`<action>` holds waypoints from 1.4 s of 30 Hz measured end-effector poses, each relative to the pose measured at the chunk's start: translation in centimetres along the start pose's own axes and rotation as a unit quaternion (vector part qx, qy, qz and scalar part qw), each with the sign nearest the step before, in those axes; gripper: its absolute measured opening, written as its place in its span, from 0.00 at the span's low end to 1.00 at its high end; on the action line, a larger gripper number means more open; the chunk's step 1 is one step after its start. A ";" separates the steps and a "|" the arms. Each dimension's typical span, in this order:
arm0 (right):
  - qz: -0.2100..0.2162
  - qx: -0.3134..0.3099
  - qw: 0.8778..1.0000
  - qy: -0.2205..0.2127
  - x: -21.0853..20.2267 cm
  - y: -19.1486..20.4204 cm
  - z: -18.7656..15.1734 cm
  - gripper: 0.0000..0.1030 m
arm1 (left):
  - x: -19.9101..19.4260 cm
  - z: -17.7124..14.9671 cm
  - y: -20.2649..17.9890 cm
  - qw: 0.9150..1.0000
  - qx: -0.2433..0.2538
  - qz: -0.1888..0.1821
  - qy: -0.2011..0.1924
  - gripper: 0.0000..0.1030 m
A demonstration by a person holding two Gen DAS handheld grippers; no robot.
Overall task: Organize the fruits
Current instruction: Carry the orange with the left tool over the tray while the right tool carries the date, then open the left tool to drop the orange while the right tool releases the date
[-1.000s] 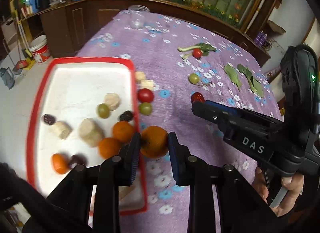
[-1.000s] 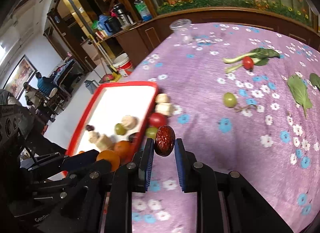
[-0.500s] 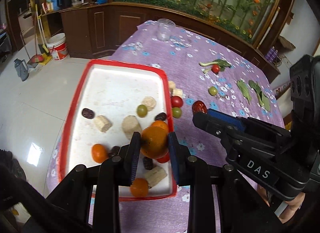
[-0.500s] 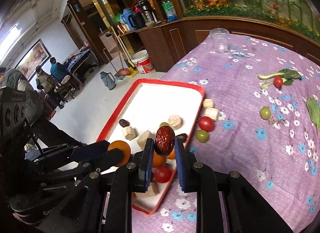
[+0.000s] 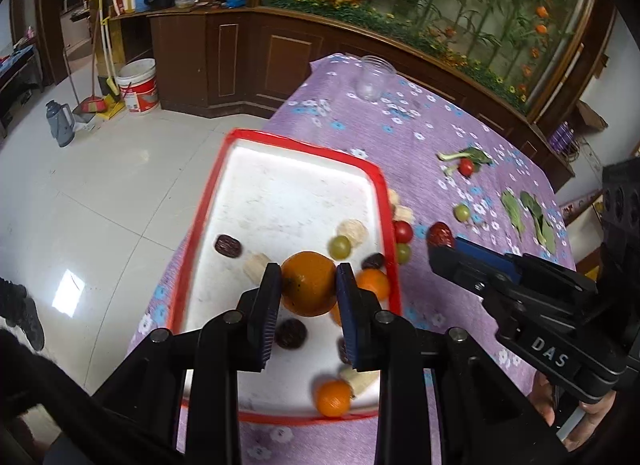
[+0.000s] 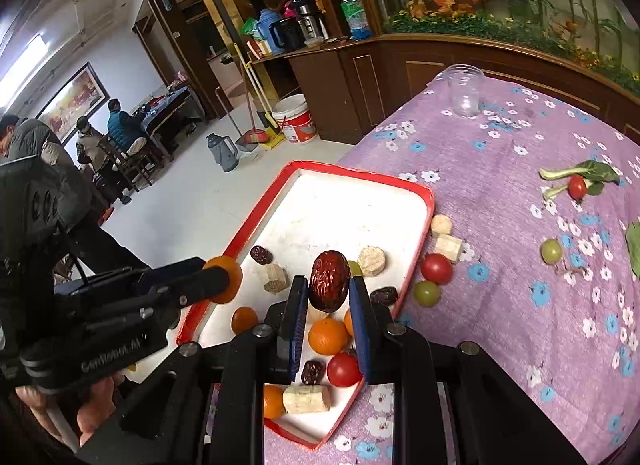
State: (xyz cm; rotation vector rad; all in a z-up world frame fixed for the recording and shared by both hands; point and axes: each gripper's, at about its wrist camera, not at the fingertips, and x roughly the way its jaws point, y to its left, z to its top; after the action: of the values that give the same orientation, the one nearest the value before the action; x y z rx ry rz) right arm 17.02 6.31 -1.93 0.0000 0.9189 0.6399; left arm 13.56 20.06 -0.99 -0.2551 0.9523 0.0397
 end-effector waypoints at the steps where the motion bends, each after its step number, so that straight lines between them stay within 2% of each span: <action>1: 0.000 -0.001 1.000 0.002 0.4 0.0 0.3 0.21 | 0.4 0.2 0.3 1.000 -0.001 0.001 0.001 0.24; 13: 0.008 -0.001 0.999 0.047 8.0 -1.1 3.6 0.21 | 6.2 3.2 2.8 0.999 -0.008 0.013 0.031 0.24; 25: -0.008 0.018 0.996 0.088 14.8 -4.2 5.3 0.21 | 10.7 4.2 2.7 0.998 0.009 0.022 0.063 0.24; 33: -0.024 0.011 0.995 0.094 15.8 -4.2 5.3 0.21 | 10.7 4.0 2.1 0.997 0.027 0.038 0.058 0.24; 42: -0.027 0.009 0.995 0.099 16.4 -4.2 5.3 0.23 | 10.8 4.2 2.4 0.997 0.022 0.029 0.062 0.25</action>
State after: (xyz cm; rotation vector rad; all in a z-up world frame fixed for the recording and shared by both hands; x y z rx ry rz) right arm 30.20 12.71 -11.84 -0.0744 1.1119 0.5879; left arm 22.83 22.52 -7.89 -0.1918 1.0831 0.0568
